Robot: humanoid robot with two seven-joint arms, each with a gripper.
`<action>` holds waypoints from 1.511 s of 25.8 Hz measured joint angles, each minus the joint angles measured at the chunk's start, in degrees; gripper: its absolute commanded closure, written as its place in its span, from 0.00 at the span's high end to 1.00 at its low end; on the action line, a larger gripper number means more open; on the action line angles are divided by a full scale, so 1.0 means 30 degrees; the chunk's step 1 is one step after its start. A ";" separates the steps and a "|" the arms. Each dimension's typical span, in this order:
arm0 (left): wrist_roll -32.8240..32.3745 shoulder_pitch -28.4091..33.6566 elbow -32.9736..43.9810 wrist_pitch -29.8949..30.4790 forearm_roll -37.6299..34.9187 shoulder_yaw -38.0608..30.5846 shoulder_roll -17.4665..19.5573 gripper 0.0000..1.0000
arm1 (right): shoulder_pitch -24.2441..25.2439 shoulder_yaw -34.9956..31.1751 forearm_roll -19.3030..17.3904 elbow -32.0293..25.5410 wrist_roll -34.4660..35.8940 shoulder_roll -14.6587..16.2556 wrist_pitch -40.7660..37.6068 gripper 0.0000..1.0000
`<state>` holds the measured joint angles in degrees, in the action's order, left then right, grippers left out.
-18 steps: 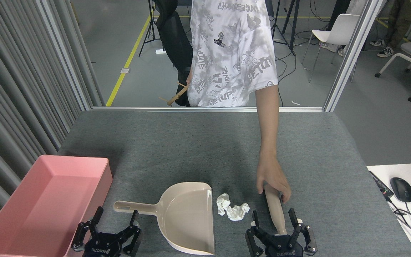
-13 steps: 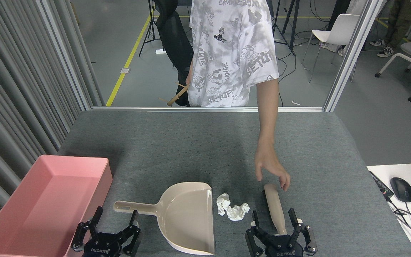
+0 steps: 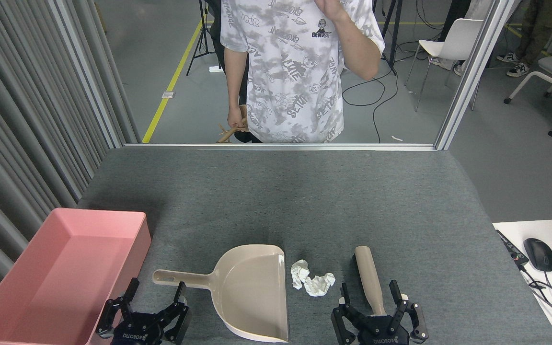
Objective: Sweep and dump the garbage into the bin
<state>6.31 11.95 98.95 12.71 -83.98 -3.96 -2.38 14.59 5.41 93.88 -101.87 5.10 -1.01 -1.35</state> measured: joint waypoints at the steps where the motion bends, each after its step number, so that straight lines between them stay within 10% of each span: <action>1: -0.0055 0.0000 0.0000 -0.0017 0.0601 -0.0006 0.0000 1.00 | 0.0000 -0.0007 0.0007 0.0000 0.0000 0.0005 0.0000 0.99; 9: -0.0461 0.0000 0.0002 -0.0062 0.5166 -0.0011 0.0005 1.00 | 0.0106 -0.0155 0.0025 -0.0093 -0.0078 0.0089 -0.0514 0.99; 18: -0.1696 0.0266 -0.0043 -0.0666 1.6270 0.0378 0.0081 1.00 | 0.0275 -0.0232 0.0026 -0.0039 -0.0093 0.0171 -0.0792 0.99; 39: -0.0814 0.0002 -0.3571 0.0218 1.9877 0.1325 -0.0082 1.00 | 0.0973 -0.0284 -0.0284 0.0317 0.0427 0.0533 0.0463 0.99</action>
<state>3.87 11.95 88.24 13.36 -24.35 0.02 -2.62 17.51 4.56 93.03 -100.91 6.38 0.59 0.03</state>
